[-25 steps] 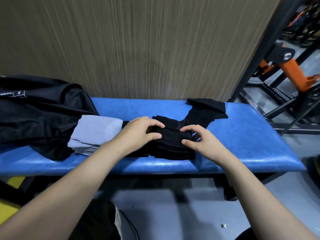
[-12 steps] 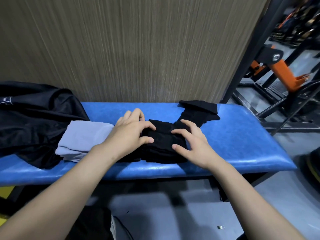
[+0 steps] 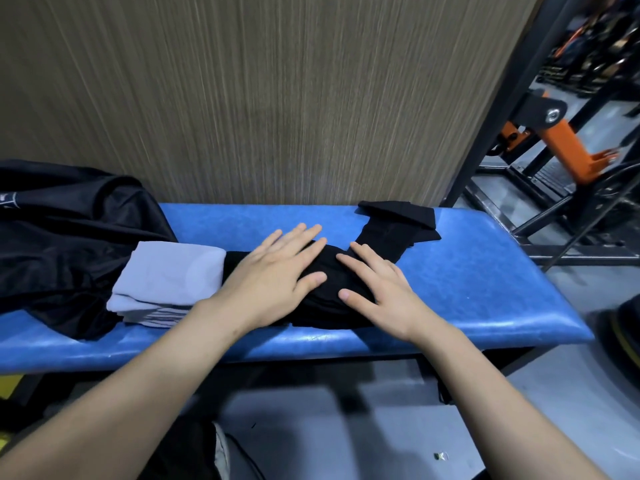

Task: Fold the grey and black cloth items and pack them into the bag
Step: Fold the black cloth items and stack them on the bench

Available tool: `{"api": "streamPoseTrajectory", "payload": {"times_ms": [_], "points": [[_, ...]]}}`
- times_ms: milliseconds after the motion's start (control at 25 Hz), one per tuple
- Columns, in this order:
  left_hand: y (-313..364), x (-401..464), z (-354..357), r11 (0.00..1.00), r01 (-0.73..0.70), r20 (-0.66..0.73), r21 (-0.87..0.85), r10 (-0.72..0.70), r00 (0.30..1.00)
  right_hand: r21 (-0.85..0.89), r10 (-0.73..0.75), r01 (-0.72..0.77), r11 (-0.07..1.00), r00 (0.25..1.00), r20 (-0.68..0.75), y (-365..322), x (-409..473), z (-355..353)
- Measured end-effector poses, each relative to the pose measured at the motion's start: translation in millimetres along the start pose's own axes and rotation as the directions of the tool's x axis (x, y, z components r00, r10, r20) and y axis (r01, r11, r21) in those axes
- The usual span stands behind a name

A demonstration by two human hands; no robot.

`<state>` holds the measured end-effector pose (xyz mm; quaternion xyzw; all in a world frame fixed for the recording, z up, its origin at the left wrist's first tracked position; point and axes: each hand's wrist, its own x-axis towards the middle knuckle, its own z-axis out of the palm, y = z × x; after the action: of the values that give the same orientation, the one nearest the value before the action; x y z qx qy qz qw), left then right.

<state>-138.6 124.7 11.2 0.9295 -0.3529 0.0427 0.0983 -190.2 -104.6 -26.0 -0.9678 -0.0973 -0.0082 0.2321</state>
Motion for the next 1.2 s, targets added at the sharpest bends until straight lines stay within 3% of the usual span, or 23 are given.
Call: {"api": "streamPoseTrajectory", "payload": {"times_ms": [240, 360, 600, 800, 1040, 1200], "points": [[-10, -3, 6, 0.998, 0.022, 0.227, 0.057, -0.034, 0.973, -0.070, 0.024, -0.016, 0.997, 0.993, 0.116, -3, 2, 11], [-9, 0, 5, 0.999, 0.020, 0.165, 0.049, -0.028, 0.986, -0.024, 0.014, -0.012, 1.000, 0.998, 0.068, -1, 0, 9], [4, 19, -12, 1.000, 0.002, -0.082, 0.024, 0.000, 0.997, -0.066, -0.035, 0.022, 0.998, 0.977, -0.209, 4, -2, -19], [25, 41, -15, 0.997, -0.002, -0.227, -0.072, -0.014, 0.974, 0.028, 0.123, -0.120, 0.992, 0.931, -0.344, 43, -5, -34], [57, 110, -10, 0.998, 0.028, -0.163, -0.057, -0.037, 0.986, 0.030, 0.311, -0.321, 0.947, 0.883, -0.350, 84, 13, -35], [61, 185, 3, 0.996, -0.003, -0.055, 0.094, 0.008, 0.998, 0.048, 0.354, -0.364, 0.930, 0.856, -0.376, 104, 25, -42]]}}
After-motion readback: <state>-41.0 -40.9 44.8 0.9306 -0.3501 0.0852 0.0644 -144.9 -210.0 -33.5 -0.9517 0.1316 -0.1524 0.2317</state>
